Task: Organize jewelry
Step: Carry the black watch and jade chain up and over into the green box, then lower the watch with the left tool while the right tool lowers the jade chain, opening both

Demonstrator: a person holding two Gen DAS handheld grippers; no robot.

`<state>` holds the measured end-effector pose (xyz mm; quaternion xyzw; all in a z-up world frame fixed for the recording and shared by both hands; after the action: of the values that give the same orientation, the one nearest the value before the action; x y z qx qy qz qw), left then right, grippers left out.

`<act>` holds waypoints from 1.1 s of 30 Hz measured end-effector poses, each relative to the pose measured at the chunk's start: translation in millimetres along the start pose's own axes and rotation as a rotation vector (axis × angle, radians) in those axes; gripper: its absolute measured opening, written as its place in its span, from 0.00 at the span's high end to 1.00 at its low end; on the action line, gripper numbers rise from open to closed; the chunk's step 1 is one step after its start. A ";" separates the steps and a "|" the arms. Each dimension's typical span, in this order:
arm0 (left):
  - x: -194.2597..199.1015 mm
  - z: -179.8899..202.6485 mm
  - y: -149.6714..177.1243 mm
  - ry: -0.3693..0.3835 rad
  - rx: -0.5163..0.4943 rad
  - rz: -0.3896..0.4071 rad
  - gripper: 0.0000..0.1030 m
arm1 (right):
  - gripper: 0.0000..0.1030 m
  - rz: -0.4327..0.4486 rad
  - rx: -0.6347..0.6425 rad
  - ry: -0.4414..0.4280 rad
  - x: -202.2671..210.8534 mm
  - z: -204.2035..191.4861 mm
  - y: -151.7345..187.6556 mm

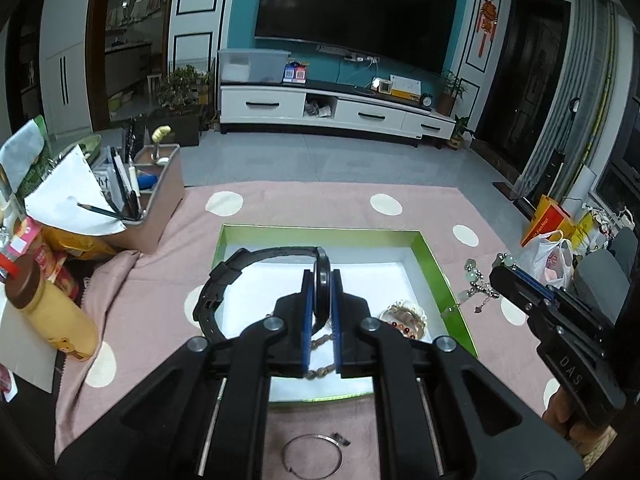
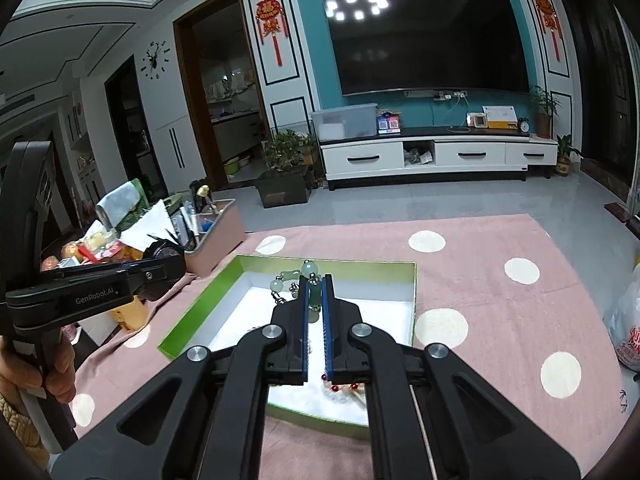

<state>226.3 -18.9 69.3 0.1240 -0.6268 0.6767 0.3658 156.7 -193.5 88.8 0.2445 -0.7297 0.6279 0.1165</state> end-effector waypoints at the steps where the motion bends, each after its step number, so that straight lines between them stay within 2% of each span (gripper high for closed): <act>1: -6.3 -1.0 -1.9 -0.004 0.006 -0.008 0.93 | 0.95 -0.005 -0.003 0.002 -3.7 1.4 -0.5; 13: -66.0 -10.6 1.3 -0.050 0.014 -0.100 0.93 | 0.95 -0.079 -0.030 0.051 -52.8 14.5 1.9; 19: -94.0 -15.0 9.6 -0.070 0.019 -0.166 0.93 | 0.95 -0.147 -0.017 0.076 -77.2 15.4 11.9; 29: -122.9 -17.9 27.7 -0.074 0.010 -0.271 0.92 | 0.95 -0.253 -0.011 0.094 -103.6 17.4 27.0; 33: -125.6 -18.8 30.3 -0.074 0.011 -0.278 0.92 | 0.95 -0.263 -0.013 0.090 -105.6 18.7 29.4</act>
<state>300.2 -42.3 -35.8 0.2365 -0.6130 0.6177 0.4321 234.6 -186.8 9.7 0.3087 -0.6893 0.6130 0.2319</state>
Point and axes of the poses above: each gripper's, at about its wrist camera, not at the fingertips, and x roughly against the way its jaws point, z to its right, y to its underside, the point moved 1 cm from there along -x, roughly the way its jaws point, and after that the axes turned 2 degrees about y, right-handed, at the moved point
